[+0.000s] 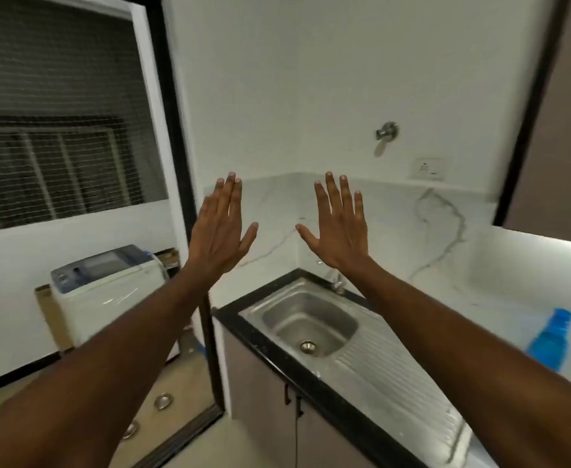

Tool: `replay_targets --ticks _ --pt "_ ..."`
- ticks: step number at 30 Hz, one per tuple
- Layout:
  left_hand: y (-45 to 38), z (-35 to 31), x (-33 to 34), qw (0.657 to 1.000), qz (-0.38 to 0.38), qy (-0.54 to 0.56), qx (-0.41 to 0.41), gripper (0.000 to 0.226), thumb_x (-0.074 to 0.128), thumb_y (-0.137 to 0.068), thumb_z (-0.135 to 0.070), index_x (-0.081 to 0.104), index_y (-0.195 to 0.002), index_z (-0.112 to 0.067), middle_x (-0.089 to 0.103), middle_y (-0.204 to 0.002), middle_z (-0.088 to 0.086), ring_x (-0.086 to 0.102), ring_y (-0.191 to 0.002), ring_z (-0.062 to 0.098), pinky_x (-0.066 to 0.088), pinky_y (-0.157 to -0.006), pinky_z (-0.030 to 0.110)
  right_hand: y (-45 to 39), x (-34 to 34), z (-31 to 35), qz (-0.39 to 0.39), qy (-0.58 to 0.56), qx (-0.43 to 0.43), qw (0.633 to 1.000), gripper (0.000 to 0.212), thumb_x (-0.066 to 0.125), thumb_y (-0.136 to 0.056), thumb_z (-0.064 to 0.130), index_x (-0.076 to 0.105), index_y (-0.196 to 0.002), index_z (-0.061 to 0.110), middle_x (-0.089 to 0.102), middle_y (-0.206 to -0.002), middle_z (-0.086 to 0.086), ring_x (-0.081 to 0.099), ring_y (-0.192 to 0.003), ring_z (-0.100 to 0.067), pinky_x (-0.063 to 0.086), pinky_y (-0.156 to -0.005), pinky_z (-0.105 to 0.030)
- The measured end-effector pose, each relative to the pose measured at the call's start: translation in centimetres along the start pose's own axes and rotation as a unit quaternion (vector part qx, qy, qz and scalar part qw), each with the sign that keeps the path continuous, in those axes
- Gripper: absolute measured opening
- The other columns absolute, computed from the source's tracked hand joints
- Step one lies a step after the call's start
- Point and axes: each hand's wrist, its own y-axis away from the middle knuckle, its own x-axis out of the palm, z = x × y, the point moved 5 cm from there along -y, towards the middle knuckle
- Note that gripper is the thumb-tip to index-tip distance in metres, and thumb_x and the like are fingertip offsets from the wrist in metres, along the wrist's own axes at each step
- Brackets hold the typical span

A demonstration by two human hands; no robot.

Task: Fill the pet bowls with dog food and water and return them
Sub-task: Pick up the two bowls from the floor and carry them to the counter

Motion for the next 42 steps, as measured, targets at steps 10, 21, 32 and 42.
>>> replay_targets --ticks 10,21,32,42 --pt "8.3 15.7 -3.9 0.987 0.03 -0.108 -0.119 0.086 0.039 -0.109 -0.059 0.009 -0.172 -0.009 0.004 -0.181 0.012 0.005 -0.168 0.03 0.012 -0.135 0.049 -2.1 5.2 19.3 0.043 -0.109 -0.094 0.989 0.099 0.039 -0.099 0.078 0.014 -0.173 0.018 0.001 -0.182 -0.013 -0.001 -0.168 -0.037 0.009 -0.134 -0.062" --pt "16.1 29.0 -8.3 0.961 0.05 -0.195 -0.19 0.086 0.04 -0.109 -0.058 0.008 -0.172 -0.01 0.004 -0.181 0.013 0.006 -0.168 0.031 0.008 -0.133 0.045 -3.4 7.6 37.3 0.04 -0.231 -0.159 0.959 0.097 0.039 -0.097 0.08 0.022 -0.171 0.021 0.008 -0.181 -0.011 0.007 -0.168 -0.037 0.015 -0.131 -0.066" --pt "17.1 39.1 -6.1 0.948 0.049 -0.225 -0.222 0.088 0.037 -0.108 -0.064 0.008 -0.173 -0.011 0.007 -0.181 0.011 0.008 -0.168 0.031 0.005 -0.132 0.044 -6.4 12.4 46.4 0.06 -0.26 -0.185 0.946 0.101 0.017 -0.093 0.085 0.013 -0.173 0.023 0.004 -0.182 -0.009 0.003 -0.168 -0.035 0.014 -0.131 -0.065" --pt "18.1 47.4 -0.7 0.947 0.072 -0.214 -0.228 0.087 0.039 -0.109 -0.061 0.011 -0.172 -0.009 0.008 -0.181 0.012 0.008 -0.168 0.031 0.009 -0.133 0.046 -7.4 19.1 52.1 0.079 -0.258 -0.179 0.946 0.097 0.032 -0.098 0.078 0.015 -0.173 0.019 0.002 -0.182 -0.011 0.001 -0.168 -0.035 0.009 -0.134 -0.059"
